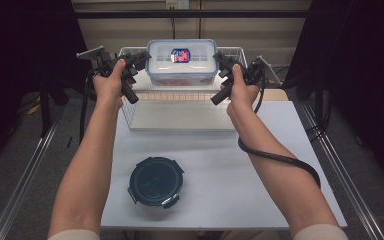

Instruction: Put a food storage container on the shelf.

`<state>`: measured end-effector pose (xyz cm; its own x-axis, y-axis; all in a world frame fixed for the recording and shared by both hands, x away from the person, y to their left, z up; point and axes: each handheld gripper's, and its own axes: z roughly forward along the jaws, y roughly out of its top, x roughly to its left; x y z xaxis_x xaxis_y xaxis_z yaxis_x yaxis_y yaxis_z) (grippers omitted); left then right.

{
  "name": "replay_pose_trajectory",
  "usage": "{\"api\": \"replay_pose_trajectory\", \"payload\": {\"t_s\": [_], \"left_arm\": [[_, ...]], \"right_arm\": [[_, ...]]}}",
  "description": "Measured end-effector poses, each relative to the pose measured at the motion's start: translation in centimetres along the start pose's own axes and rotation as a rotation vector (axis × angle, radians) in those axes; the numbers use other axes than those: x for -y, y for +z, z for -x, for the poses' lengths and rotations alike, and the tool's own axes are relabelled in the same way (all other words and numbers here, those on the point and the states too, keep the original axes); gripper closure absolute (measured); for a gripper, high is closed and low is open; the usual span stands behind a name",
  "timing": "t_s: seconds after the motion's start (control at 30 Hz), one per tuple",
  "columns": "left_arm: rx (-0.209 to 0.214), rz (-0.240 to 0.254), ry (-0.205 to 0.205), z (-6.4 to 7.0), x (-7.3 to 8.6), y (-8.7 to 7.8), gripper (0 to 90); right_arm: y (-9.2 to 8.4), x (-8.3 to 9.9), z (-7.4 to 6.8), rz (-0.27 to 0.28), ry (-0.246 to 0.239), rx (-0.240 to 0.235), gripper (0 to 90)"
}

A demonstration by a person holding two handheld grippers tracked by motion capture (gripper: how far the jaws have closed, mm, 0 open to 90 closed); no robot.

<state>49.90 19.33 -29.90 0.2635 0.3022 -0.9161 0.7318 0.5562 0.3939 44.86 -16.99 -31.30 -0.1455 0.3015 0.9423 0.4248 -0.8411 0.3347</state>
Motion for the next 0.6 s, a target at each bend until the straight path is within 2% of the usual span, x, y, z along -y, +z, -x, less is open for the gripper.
{"api": "replay_pose_trajectory", "payload": {"t_s": [0.23, 0.33, 0.5, 0.53, 0.6], "left_arm": [[-0.031, -0.002, -0.007, -0.9, -0.9, 1.1, 59.5], [-0.045, 0.003, -0.007, -1.2, -1.3, 1.3, 59.4], [-0.049, 0.018, -0.019, -1.7, -1.7, 1.7, 59.2], [-0.066, 0.002, -0.013, -1.8, -1.7, 1.7, 58.9], [-0.069, 0.011, -0.006, -2.0, -1.7, 1.9, 58.2]], "right_arm": [[1.3, -0.3, 0.9, -0.001, 0.008, 0.023, 60.4], [1.9, -0.2, 1.3, -0.012, 0.027, 0.034, 60.4], [2.6, -0.3, 1.5, -0.019, 0.022, 0.035, 60.4], [2.7, -0.4, 1.5, -0.020, 0.021, 0.037, 60.4], [2.8, -0.3, 1.6, -0.018, 0.022, 0.041, 60.5]]}}
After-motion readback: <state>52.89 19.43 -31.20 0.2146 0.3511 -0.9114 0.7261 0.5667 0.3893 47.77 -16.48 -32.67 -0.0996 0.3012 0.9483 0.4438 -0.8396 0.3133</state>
